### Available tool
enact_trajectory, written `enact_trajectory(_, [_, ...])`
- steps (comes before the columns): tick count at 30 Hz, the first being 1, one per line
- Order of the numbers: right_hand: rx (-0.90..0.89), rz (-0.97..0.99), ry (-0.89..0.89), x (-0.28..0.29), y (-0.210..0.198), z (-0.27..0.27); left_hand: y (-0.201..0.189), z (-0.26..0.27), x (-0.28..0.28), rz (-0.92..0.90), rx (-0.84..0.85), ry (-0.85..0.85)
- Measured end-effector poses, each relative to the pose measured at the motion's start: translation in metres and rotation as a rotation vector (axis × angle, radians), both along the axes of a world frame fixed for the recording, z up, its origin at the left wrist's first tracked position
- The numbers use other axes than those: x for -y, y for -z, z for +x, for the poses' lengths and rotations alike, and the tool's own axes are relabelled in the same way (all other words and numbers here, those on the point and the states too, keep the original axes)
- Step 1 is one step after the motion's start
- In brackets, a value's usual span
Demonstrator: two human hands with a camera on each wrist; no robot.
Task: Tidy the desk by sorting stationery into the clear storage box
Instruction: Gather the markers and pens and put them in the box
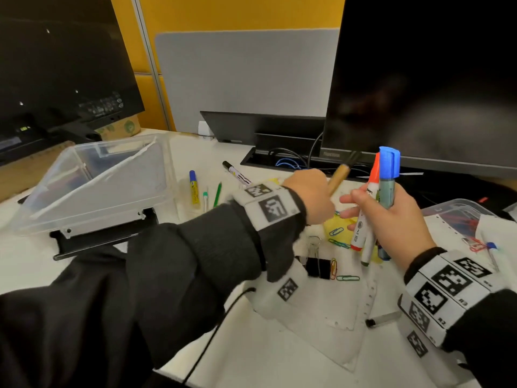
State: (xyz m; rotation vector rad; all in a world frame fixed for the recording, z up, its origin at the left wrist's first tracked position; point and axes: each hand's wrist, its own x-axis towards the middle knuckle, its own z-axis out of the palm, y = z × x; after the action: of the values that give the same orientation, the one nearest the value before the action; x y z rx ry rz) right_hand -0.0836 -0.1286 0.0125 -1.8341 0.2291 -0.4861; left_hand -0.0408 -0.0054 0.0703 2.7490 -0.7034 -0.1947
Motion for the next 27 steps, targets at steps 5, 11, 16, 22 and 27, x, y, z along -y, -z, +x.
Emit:
enact_trajectory(5, [-0.014,-0.044,0.050,0.001,0.000,-0.001,0.022,0.002,0.019,-0.071,0.014,0.094])
enact_trajectory(11, [0.078,0.019,0.117,0.005,0.001,-0.001,0.024,0.006,0.010,-0.237,-0.102,0.294])
enact_trajectory(16, [0.052,0.093,0.184,0.012,0.008,0.006,0.015,0.058,-0.003,-0.106,0.123,0.027])
enact_trajectory(22, [-0.037,0.099,0.230,0.015,0.010,0.004,0.046,0.125,-0.029,0.253,0.022,-0.242])
enact_trajectory(27, [-0.138,0.011,0.096,0.011,0.010,0.004,0.077,0.157,-0.035,0.400,-0.063,-0.302])
